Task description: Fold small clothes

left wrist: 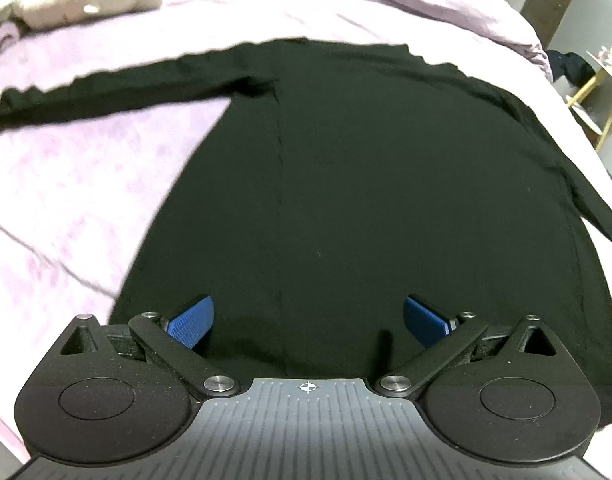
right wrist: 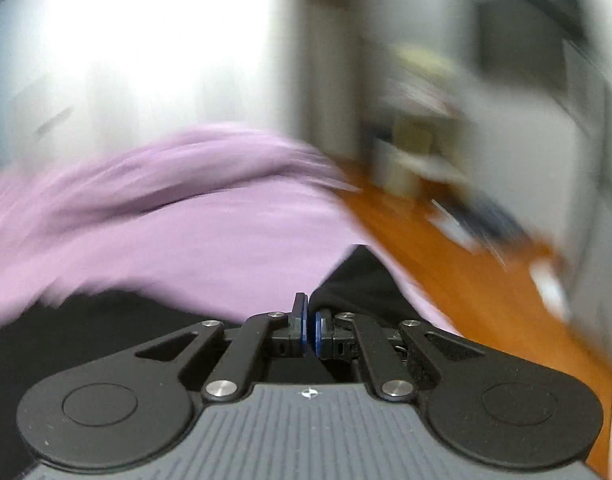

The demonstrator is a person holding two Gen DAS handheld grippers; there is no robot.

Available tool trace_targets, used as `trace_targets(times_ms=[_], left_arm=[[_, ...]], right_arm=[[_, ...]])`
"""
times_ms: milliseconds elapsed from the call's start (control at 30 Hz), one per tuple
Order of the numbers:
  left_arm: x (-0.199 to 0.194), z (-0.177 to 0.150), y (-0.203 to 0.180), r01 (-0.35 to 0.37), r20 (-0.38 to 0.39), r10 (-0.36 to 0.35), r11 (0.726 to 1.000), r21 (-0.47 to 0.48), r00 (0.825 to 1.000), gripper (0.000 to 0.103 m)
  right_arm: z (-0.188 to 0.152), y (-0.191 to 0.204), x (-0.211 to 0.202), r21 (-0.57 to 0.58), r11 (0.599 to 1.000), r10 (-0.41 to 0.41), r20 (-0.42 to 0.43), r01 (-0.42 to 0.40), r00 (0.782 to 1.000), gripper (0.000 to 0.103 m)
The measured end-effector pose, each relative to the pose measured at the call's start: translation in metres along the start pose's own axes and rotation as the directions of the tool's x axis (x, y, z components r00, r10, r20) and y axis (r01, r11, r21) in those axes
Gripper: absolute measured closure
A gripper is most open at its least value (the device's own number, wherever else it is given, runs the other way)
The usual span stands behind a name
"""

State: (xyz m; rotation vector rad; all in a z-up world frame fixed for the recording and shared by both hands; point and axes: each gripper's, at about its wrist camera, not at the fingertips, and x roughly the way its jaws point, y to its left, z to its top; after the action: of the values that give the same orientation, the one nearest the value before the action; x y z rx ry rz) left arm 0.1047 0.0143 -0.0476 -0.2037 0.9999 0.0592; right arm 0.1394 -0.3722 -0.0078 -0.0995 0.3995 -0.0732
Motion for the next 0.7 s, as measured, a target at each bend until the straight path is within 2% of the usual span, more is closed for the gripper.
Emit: trace_targets(times_ms=[33, 67, 100, 133, 167, 233, 333, 400, 467, 533, 600, 667, 700], left_arm=[[-0.001, 0.002, 0.001, -0.003, 0.01, 0.002, 1.0, 0.004, 1.0, 0.0], [-0.002, 0.004, 0.002, -0.005, 0.022, 0.005, 1.0, 0.006, 1.0, 0.0], [-0.003, 0.006, 0.002, -0.005, 0.03, 0.005, 1.0, 0.007, 1.0, 0.0], [-0.004, 0.008, 0.002, -0.002, 0.037, 0.002, 1.0, 0.009, 0.999, 0.0], [-0.006, 0.011, 0.003, 0.005, 0.045, -0.005, 1.0, 0.012, 0.999, 0.0], [-0.008, 0.015, 0.002, 0.023, 0.054, -0.024, 1.0, 0.018, 0.998, 0.0], [-0.007, 0.028, -0.006, 0.084, 0.065, -0.086, 0.996, 0.044, 0.994, 0.0], [-0.002, 0.039, -0.019, 0.136, 0.06, -0.139, 0.989, 0.055, 0.989, 0.0], [0.009, 0.052, -0.035, 0.214, 0.047, -0.218, 0.974, 0.067, 0.975, 0.0], [0.026, 0.067, -0.054, 0.284, 0.026, -0.287, 0.956, 0.078, 0.958, 0.0], [0.048, 0.081, -0.073, 0.344, -0.019, -0.344, 0.937, 0.067, 0.939, 0.002], [0.076, 0.095, -0.087, 0.397, -0.08, -0.395, 0.918, 0.011, 0.915, 0.02], [0.088, 0.101, -0.093, 0.414, -0.111, -0.414, 0.91, -0.019, 0.904, 0.024]], right_arm=[[-0.003, 0.032, -0.003, -0.116, 0.991, 0.074, -0.01, -0.074, 0.997, 0.099], [-0.01, 0.063, -0.005, -0.223, 0.963, 0.143, -0.047, -0.15, 0.989, 0.098], [-0.018, 0.086, -0.005, -0.289, 0.937, 0.178, -0.093, -0.197, 0.98, 0.093], [-0.028, 0.104, -0.004, -0.332, 0.913, 0.201, -0.143, -0.238, 0.969, 0.08], [-0.038, 0.116, -0.003, -0.357, 0.894, 0.214, -0.193, -0.272, 0.957, 0.076], [-0.052, 0.122, -0.001, -0.35, 0.891, 0.203, -0.263, -0.289, 0.943, 0.075], [-0.06, 0.101, -0.002, -0.215, 0.936, 0.2, -0.323, -0.278, 0.925, 0.075], [-0.06, 0.078, -0.003, -0.069, 0.968, 0.204, -0.347, -0.242, 0.915, 0.075], [-0.062, 0.054, -0.008, 0.083, 0.977, 0.215, -0.344, -0.198, 0.914, 0.075], [-0.066, 0.035, -0.009, 0.225, 0.961, 0.227, -0.327, -0.158, 0.917, 0.075], [-0.073, 0.013, -0.015, 0.365, 0.921, 0.258, -0.302, -0.139, 0.918, 0.075], [-0.078, -0.001, -0.019, 0.458, 0.881, 0.27, -0.281, -0.119, 0.921, 0.075], [-0.081, -0.005, -0.024, 0.484, 0.868, 0.271, -0.278, -0.109, 0.922, 0.075]])
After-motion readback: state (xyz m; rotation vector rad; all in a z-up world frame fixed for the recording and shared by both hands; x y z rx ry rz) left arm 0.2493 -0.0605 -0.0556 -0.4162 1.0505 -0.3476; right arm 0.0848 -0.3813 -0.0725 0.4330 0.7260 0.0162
